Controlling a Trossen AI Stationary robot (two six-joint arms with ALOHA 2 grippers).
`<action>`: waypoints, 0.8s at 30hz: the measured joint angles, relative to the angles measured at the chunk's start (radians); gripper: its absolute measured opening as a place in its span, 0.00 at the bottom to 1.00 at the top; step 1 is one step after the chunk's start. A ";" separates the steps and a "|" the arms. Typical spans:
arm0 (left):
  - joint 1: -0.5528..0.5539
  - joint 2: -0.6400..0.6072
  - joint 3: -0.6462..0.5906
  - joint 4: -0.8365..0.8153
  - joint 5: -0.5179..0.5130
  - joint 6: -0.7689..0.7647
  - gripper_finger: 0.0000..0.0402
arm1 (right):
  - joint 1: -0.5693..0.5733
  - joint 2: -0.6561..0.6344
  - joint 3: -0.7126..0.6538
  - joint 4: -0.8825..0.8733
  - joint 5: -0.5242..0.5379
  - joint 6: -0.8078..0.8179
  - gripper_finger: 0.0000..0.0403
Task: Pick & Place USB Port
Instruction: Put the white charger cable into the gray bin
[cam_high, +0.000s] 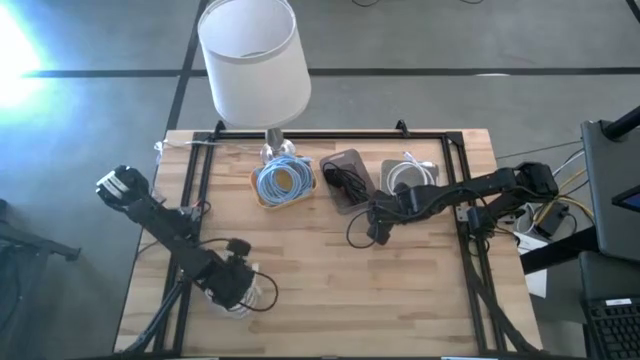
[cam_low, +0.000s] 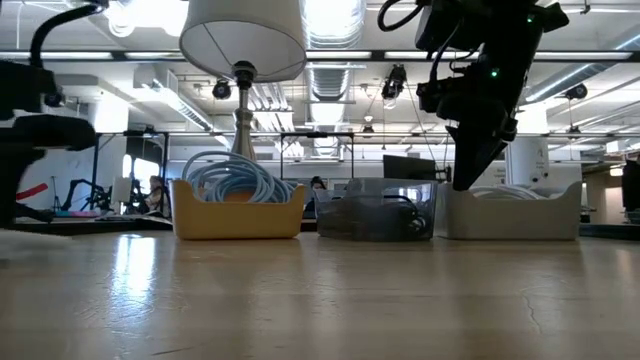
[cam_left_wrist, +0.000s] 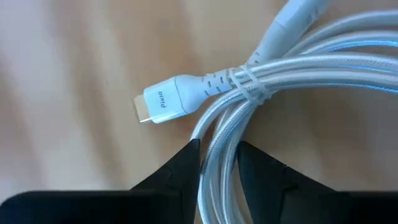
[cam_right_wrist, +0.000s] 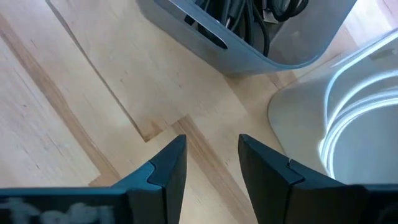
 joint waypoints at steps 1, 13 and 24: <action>0.001 0.000 -0.006 0.002 -0.041 -0.008 0.27 | 0.000 0.000 0.000 0.000 0.000 0.000 0.34; 0.107 -0.004 -0.146 0.356 -0.247 -0.002 0.20 | -0.003 0.000 0.000 0.138 0.006 -0.040 0.35; 0.281 -0.004 -0.091 0.430 -0.503 0.299 0.08 | -0.003 0.000 0.000 0.669 -0.014 -0.238 0.33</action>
